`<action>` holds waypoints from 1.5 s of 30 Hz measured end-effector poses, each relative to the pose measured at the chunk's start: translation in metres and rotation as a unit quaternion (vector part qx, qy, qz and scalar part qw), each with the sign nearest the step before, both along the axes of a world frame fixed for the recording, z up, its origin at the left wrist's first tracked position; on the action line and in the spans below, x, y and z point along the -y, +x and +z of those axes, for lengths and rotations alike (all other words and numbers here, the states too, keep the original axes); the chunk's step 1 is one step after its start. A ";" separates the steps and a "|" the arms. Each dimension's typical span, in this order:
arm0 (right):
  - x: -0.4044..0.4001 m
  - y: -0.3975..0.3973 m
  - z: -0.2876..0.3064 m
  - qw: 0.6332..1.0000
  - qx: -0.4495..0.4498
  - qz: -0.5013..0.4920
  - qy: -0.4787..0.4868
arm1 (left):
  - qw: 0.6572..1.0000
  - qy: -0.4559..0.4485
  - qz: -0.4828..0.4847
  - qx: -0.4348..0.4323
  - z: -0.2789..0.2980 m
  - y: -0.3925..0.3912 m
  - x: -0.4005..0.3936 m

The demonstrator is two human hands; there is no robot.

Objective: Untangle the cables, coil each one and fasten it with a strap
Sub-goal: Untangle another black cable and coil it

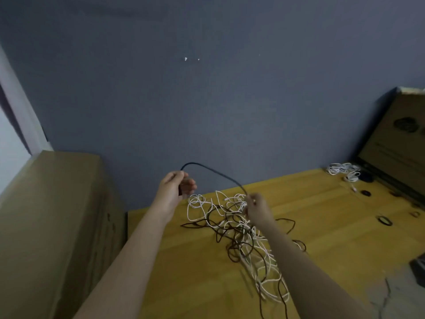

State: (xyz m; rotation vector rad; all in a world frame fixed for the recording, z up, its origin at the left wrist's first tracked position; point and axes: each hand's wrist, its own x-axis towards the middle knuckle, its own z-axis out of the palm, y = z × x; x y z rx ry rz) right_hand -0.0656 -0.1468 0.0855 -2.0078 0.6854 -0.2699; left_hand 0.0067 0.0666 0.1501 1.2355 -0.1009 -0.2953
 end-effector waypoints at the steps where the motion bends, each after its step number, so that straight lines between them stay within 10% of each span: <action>1: -0.001 -0.011 -0.016 1.000 -0.019 0.011 0.002 | 1.000 -0.026 0.002 -0.014 -0.002 -0.003 0.000; 10: -0.038 -0.060 -0.089 0.995 -0.034 0.069 0.064 | 0.993 -0.110 -0.017 -0.030 -0.026 -0.013 0.011; 17: -0.055 -0.062 -0.074 0.981 0.065 0.150 -0.100 | 0.986 0.090 -0.079 0.118 -0.058 -0.018 0.031; 28: -0.030 -0.065 -0.016 0.980 0.128 0.152 0.027 | 0.769 0.502 -0.294 0.264 -0.094 -0.013 0.007; 33: 0.007 -0.047 -0.017 0.987 0.088 0.135 0.007 | 0.790 0.496 -0.277 0.231 -0.106 -0.019 -0.007; 37: 0.017 -0.040 -0.052 0.968 -0.045 0.154 -0.193 | 0.833 0.420 -0.319 0.168 -0.089 -0.026 -0.007; 45: -0.018 -0.036 -0.068 0.980 -0.068 0.186 -0.005 | 0.932 0.239 -0.252 0.107 -0.053 -0.027 -0.014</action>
